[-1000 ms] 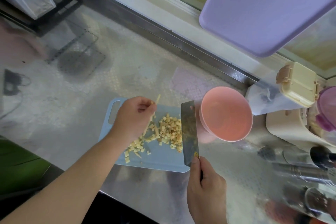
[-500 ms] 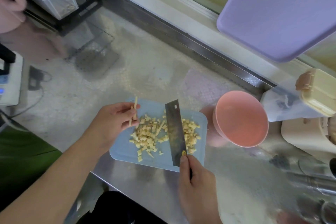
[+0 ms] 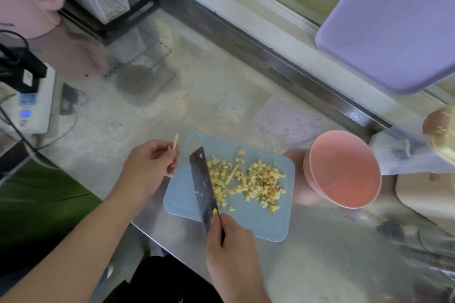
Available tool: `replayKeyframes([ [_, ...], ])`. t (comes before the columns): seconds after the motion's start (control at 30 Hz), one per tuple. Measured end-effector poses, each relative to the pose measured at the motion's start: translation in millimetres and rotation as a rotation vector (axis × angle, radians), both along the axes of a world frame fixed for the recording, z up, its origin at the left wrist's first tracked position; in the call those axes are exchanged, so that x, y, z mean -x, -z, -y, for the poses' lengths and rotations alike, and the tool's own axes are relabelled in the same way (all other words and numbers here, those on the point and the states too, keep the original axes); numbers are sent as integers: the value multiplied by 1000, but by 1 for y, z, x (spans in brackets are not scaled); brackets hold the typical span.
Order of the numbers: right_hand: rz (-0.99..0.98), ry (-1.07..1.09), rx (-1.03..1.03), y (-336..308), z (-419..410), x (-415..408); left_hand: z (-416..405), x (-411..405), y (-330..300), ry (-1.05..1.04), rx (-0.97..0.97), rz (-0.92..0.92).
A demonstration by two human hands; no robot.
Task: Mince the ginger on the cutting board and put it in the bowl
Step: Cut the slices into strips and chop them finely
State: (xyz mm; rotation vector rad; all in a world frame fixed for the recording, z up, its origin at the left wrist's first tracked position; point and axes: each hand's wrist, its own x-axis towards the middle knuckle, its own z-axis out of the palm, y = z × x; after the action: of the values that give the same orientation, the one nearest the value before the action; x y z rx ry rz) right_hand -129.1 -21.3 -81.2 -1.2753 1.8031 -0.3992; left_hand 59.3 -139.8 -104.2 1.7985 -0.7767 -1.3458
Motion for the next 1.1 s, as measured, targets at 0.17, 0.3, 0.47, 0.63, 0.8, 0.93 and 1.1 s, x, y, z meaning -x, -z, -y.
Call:
replayKeyframes([
  [0.17, -88, 73, 30, 0, 1, 20, -15, 9, 1, 349, 148, 388],
  [0.3, -88, 98, 26, -4, 1, 25, -29, 18, 6, 686, 340, 746],
  [0.47, -99, 70, 10, -11, 2, 20, -37, 15, 6, 731, 280, 805],
  [0.63, -128, 36, 5, -14, 4, 15, -36, 3, 5, 699, 232, 827],
  [0.8, -187, -35, -25, -19, 6, 13, -32, 11, 8, 725, 290, 759],
  [0.93, -193, -27, -37, -22, 8, 12, -33, 17, 7, 737, 293, 719],
  [1.1, -194, -17, -28, -21, 7, 13, -37, 9, 6, 651, 236, 810],
])
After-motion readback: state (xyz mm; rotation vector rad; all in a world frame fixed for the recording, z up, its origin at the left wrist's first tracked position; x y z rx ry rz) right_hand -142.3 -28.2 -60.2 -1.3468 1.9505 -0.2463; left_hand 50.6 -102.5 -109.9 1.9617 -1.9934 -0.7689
